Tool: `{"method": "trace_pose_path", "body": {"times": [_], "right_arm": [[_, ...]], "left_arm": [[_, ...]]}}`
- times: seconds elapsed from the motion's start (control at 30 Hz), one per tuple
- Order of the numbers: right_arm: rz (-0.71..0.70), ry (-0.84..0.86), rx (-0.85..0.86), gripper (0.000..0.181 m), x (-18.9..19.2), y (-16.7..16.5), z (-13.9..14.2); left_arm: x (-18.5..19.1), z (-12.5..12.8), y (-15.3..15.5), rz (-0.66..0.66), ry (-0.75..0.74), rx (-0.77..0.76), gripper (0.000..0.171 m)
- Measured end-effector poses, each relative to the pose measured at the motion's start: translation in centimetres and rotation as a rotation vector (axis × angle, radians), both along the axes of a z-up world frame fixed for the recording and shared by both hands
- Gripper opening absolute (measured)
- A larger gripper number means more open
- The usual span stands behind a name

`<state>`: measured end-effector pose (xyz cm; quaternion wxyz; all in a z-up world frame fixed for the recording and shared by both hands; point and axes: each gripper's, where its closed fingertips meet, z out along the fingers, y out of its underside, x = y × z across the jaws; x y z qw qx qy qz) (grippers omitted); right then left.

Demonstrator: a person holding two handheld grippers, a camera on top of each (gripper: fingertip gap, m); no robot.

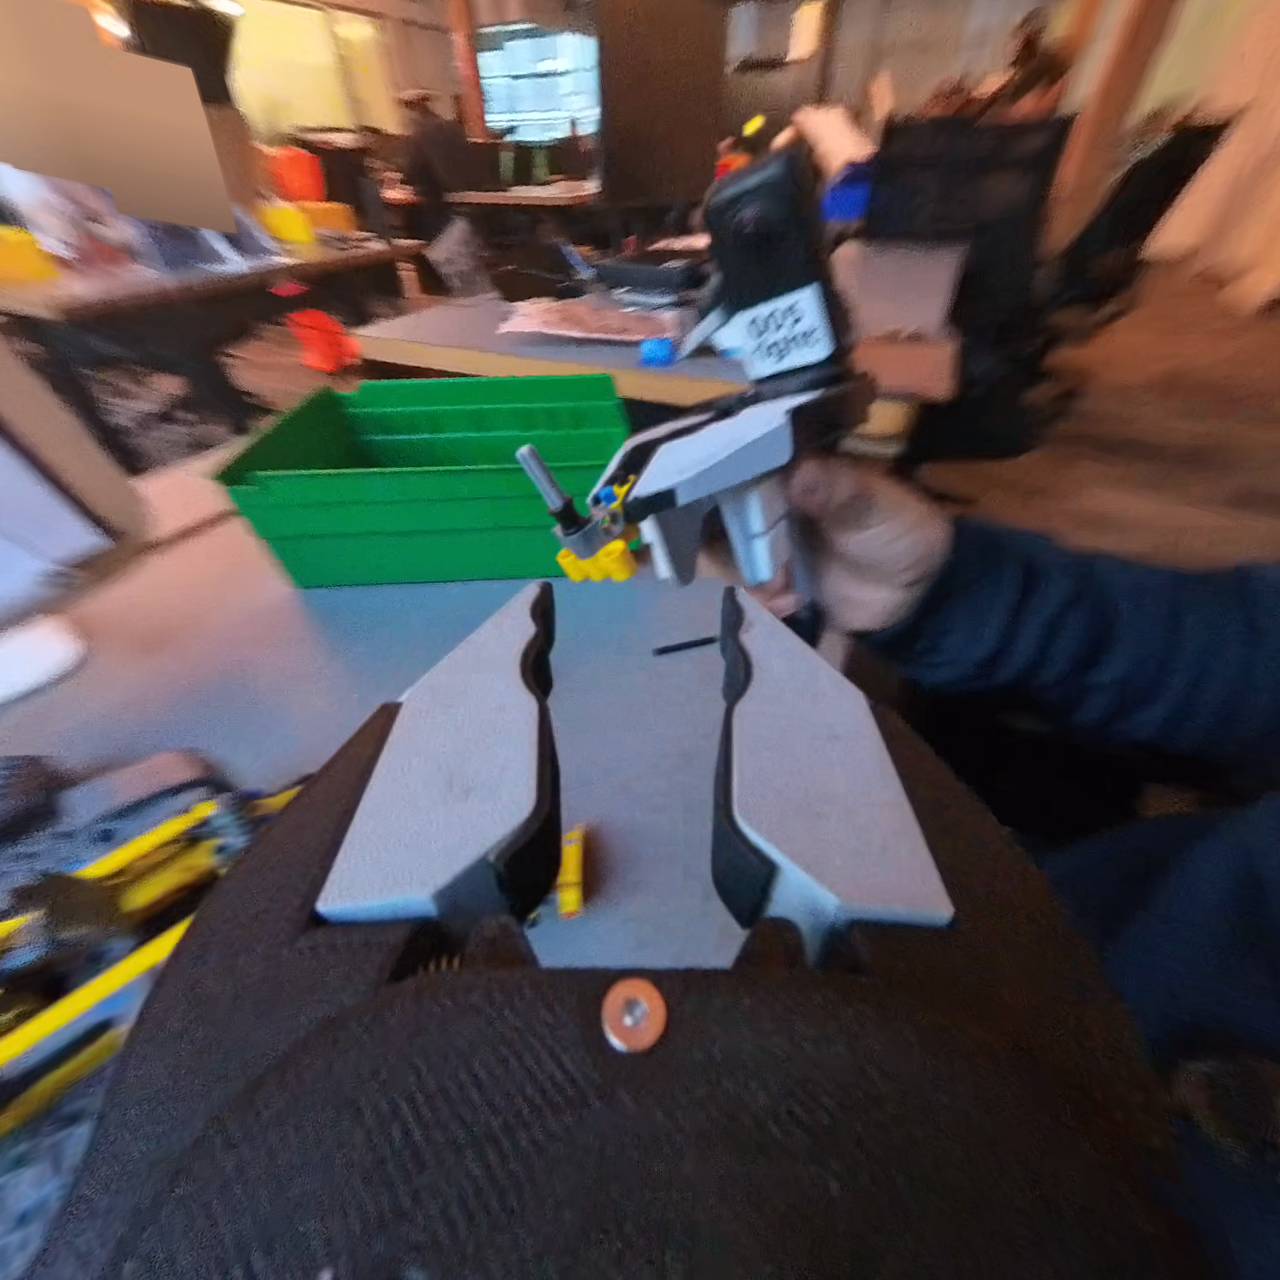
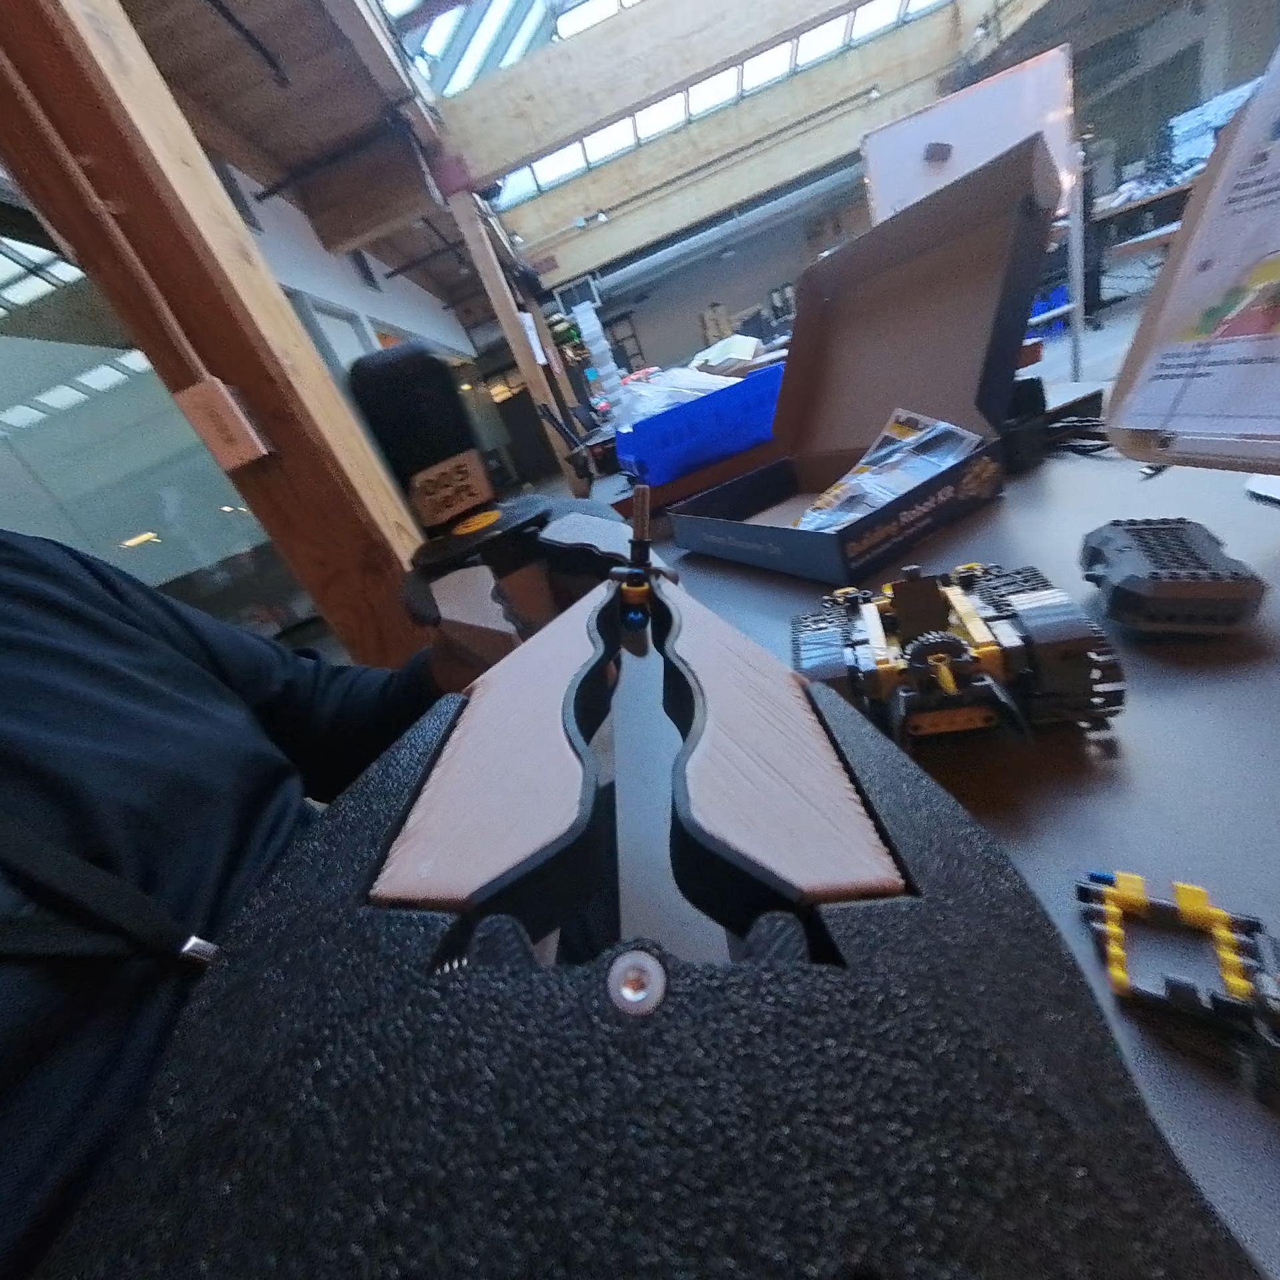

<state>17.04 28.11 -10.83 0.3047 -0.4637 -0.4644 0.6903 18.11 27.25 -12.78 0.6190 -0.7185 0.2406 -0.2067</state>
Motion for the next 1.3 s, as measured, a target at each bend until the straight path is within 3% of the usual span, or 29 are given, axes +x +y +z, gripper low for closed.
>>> {"method": "trace_pose_path", "body": {"times": [0.07, 0.17, 0.23, 0.37, 0.43, 0.57, 0.6, 0.63, 0.73, 0.8, 0.83, 0.9, 0.97, 1.07, 1.17, 1.3], "right_arm": [[0.051, 0.028, -0.039, 0.004, -0.2, -0.8, 0.0], [0.096, 0.032, -0.081, 0.004, -0.7, -1.4, -0.5], [0.115, 0.024, -0.094, 0.005, -1.0, -1.7, -1.0], [0.108, -0.065, -0.057, 0.005, -1.2, -1.2, -2.3], [0.060, -0.021, -0.002, 0.008, -0.5, -0.6, -1.0], [0.034, -0.087, 0.073, 0.029, -1.0, -1.6, -1.0], [0.027, -0.099, 0.084, 0.022, -1.3, -1.9, -1.3], [0.009, -0.095, 0.097, 0.001, -1.5, -2.0, -1.5], [-0.009, -0.129, 0.111, 0.000, -2.0, -2.0, -2.4], [-0.134, -0.090, 0.117, 0.000, -1.8, -0.5, -1.7], [-0.231, 0.002, 0.022, 0.000, -1.1, 1.4, 0.1], [-0.287, 0.179, -0.190, 0.000, 2.1, 5.6, 3.8], [-0.291, 0.191, -0.171, 0.000, 3.8, 7.5, 5.1], [-0.121, 0.057, -0.153, 0.001, 2.7, 5.0, 3.5], [-0.035, 0.039, -0.197, 0.000, 1.9, 3.8, 2.1], [-0.049, -0.036, -0.238, 0.000, 1.1, 4.7, -0.5]], "left_arm": [[0.0, 0.1, -0.1, -0.051, -0.119, -0.052, 0.045], [-0.8, 0.5, 0.0, -0.068, -0.231, -0.061, 0.023], [-1.1, 0.3, -0.1, -0.085, -0.264, -0.078, 0.023], [-1.6, -1.3, 0.3, -0.031, -0.125, -0.099, 0.023], [-1.6, -1.9, 0.4, -0.008, -0.064, -0.102, 0.023], [-0.2, -2.3, 0.2, -0.033, -0.024, -0.109, 0.023], [0.1, -2.5, 0.2, -0.036, -0.014, -0.111, 0.023], [0.4, -2.5, 0.1, -0.047, -0.005, -0.109, 0.022], [0.5, -3.4, 0.2, -0.019, 0.024, -0.122, 0.023], [-0.2, -3.2, 0.6, 0.022, 0.027, -0.083, 0.022], [-0.1, -4.1, 0.5, 0.013, 0.075, -0.121, 0.022], [0.9, -5.3, 0.3, 0.021, 0.098, -0.095, 0.022], [2.4, -6.6, 0.2, -0.013, 0.135, -0.111, 0.022], [1.2, -7.6, 1.7, 0.080, 0.304, -0.079, 0.022], [0.5, -12.1, 2.0, 0.061, 0.411, -0.299, 0.022], [-1.1, -16.0, 3.1, 0.135, 0.521, -0.355, 0.023]]}}
